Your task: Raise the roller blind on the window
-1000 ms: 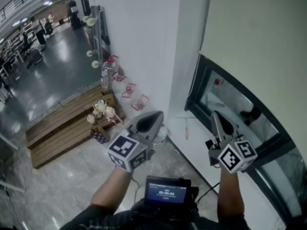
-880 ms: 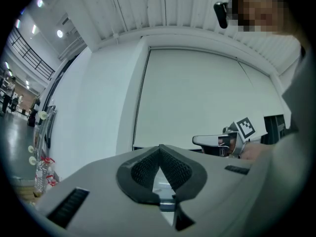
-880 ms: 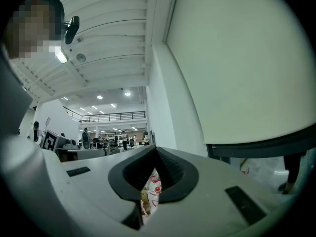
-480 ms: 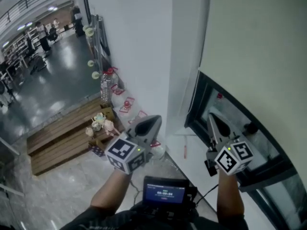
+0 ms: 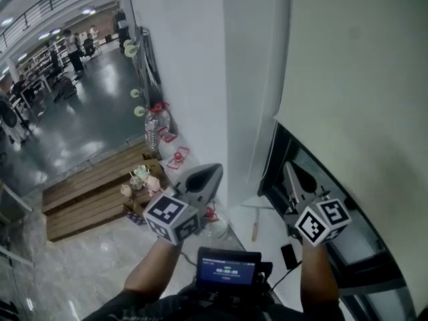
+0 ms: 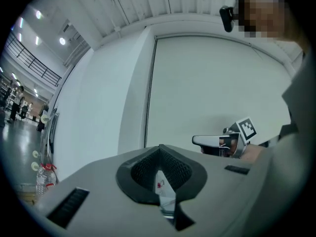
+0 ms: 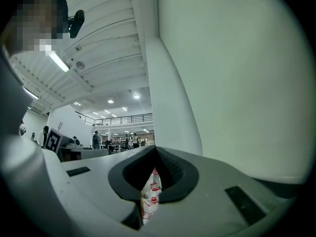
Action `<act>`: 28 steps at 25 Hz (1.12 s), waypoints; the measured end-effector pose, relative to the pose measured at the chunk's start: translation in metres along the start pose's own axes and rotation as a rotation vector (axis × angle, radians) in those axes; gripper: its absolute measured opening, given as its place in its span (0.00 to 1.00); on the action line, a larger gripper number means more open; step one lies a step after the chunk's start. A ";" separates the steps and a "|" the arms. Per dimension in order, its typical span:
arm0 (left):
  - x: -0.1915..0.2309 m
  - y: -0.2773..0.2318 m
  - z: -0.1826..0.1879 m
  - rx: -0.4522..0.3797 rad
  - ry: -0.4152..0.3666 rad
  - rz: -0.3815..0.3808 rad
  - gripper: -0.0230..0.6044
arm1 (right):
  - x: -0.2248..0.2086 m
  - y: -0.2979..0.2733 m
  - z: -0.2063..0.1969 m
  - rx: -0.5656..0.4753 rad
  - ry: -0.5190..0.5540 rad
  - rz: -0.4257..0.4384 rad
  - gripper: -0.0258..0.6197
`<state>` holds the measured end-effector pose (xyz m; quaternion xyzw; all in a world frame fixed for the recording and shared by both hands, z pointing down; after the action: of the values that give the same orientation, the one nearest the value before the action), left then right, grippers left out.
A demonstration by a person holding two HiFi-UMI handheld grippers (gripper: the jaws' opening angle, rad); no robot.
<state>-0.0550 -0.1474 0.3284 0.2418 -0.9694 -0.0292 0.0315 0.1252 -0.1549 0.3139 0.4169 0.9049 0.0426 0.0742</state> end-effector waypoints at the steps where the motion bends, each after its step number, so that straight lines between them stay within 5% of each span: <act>1: 0.000 -0.006 0.000 0.001 -0.002 0.007 0.02 | -0.007 -0.003 0.001 -0.002 0.004 0.010 0.07; 14: 0.012 -0.050 0.005 0.008 -0.023 0.090 0.02 | -0.059 -0.040 0.007 -0.006 -0.002 0.075 0.09; 28: 0.058 -0.093 0.013 0.009 -0.030 0.018 0.05 | -0.093 -0.099 0.010 0.049 0.017 -0.006 0.22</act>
<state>-0.0638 -0.2557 0.3111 0.2328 -0.9720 -0.0284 0.0161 0.1124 -0.2893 0.2991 0.4153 0.9076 0.0237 0.0563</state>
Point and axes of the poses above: the fingertips, and each gripper's own axes: y backward along the fingers, x to its left, z out of its top, the point moved 2 cm from there along y, backward along the fingers, and after that the axes turned 13 degrees about z, right-handed, at the moved point
